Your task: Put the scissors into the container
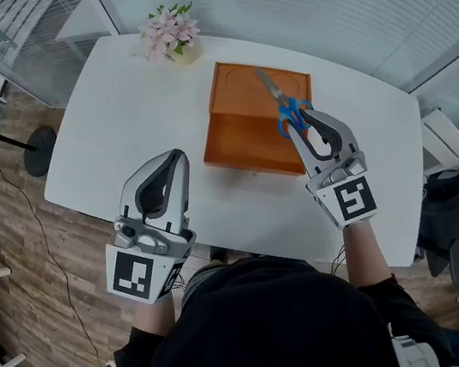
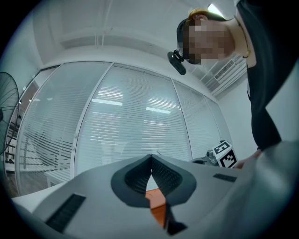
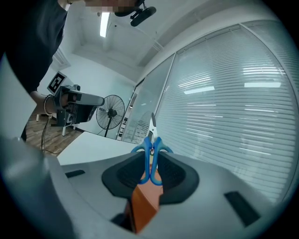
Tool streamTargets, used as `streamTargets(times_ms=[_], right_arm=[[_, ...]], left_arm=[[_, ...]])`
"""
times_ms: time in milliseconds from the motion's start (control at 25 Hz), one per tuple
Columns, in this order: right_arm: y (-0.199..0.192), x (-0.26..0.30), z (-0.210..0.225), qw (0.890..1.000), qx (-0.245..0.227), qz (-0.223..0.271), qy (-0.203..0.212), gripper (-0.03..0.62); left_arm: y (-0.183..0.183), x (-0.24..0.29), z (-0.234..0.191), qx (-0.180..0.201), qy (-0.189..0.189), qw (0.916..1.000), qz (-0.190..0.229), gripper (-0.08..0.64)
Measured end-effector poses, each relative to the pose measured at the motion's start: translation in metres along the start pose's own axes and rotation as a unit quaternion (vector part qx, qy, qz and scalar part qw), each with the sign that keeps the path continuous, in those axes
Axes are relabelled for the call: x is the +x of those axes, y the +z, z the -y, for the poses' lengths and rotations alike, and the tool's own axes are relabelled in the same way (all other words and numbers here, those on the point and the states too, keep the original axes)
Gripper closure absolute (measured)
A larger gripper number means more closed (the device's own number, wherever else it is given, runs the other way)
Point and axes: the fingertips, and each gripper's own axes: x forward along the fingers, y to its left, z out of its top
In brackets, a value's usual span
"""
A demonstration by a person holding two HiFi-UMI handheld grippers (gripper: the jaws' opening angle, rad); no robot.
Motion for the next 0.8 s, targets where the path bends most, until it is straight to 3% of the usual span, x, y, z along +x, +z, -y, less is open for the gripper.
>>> streamTargets(times_ms=[160, 800], right_arm=[[0.003, 0.006, -0.006, 1.000, 0.005, 0.027, 0.016, 0.500], [-0.022, 0.019, -0.019, 0.999, -0.016, -0.019, 0.049, 0.500]], left_arm=[[-0.001, -0.001, -0.001, 0.001, 0.000, 1.0000, -0.001, 0.549], [0.001, -0.001, -0.006, 0.001, 0.002, 1.0000, 0.001, 0.549]])
